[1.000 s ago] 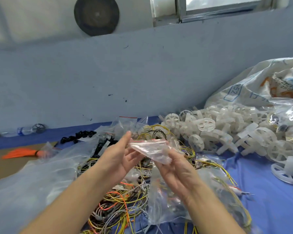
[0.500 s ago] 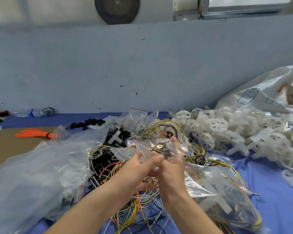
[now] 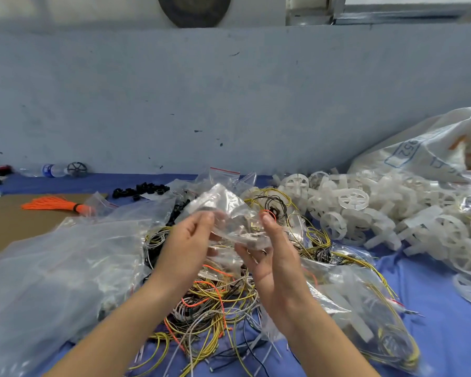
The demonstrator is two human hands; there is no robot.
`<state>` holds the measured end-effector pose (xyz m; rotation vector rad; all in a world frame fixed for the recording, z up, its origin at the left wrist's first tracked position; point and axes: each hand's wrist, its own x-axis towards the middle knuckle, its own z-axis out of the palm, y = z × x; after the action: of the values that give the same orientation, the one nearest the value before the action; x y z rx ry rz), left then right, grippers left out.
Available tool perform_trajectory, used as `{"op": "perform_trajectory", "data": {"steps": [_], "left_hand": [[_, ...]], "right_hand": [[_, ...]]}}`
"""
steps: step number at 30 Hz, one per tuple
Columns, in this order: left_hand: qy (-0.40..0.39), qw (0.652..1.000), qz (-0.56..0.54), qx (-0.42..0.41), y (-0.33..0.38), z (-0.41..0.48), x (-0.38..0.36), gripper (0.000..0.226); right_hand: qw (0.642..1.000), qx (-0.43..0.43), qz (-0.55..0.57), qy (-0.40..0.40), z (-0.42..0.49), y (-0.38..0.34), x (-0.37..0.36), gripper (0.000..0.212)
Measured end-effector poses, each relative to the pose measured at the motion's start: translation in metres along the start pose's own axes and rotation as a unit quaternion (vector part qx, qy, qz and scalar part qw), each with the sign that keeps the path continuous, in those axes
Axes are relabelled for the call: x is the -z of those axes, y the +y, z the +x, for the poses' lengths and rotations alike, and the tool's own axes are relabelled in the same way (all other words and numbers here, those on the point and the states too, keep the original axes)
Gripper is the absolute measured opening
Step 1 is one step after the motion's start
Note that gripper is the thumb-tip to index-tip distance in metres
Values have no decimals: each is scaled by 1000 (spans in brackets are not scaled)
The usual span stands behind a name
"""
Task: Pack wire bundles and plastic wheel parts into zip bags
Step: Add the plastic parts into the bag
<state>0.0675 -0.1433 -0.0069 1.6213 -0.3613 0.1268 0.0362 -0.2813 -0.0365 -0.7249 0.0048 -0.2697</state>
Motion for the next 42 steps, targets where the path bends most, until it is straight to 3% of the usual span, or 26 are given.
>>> {"op": "perform_trajectory", "data": {"steps": [3, 6, 10, 14, 19, 25, 30, 36, 42], "left_hand": [[7, 998, 21, -60, 10, 6, 17, 30], [-12, 998, 16, -66, 17, 5, 21, 29], [-22, 998, 6, -54, 18, 1, 17, 27], [-75, 996, -25, -46, 12, 5, 24, 30], [-217, 971, 98, 13, -14, -2, 22, 30], [-188, 982, 15, 27, -15, -6, 7, 17], [-136, 986, -81, 57, -8, -7, 7, 16], [-142, 971, -141, 130, -14, -7, 8, 24], [-129, 972, -124, 153, -14, -11, 8, 24]], "right_hand": [[992, -39, -112, -42, 5, -6, 2, 36], [964, -4, -259, -66, 4, -10, 0, 46], [920, 67, -369, -117, -2, -9, -4, 19], [928, 107, -344, -91, -3, -17, -9, 14], [939, 115, -316, -77, -3, -30, -8, 12], [962, 83, -254, -64, 4, -35, -4, 12], [927, -73, -343, -134, 0, -33, 2, 24], [942, -61, -321, -76, 0, -31, 1, 10], [944, -86, -305, -89, -1, -30, 3, 7]]}}
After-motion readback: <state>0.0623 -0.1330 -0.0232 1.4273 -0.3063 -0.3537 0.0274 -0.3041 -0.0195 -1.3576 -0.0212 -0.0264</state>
